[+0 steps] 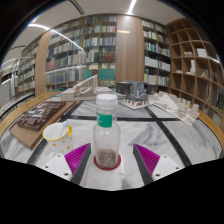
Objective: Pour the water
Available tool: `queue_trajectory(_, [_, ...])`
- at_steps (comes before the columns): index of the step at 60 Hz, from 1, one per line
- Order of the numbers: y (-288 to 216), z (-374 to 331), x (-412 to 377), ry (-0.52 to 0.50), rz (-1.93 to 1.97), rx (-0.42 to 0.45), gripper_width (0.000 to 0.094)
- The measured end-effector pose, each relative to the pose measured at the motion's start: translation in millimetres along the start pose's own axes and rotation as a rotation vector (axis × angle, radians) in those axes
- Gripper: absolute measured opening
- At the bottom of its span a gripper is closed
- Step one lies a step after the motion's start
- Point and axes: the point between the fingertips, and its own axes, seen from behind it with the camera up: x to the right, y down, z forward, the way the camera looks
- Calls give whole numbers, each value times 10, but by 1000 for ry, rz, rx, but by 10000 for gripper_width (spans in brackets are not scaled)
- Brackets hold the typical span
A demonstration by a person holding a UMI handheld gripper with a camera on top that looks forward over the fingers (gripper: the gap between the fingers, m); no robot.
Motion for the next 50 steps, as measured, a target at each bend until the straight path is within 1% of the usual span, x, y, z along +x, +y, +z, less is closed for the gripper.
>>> queue_trajectory(11, [77, -765, 32, 15, -37, -31, 857])
queue_trajectory(26, [168, -1603, -65, 4, -74, 8, 856])
queue_trajectory(37, [223, -1916, -56, 2, -53, 21, 857])
queue_trajectory(50, [165, -2035, 64, 18, -51, 47, 857])
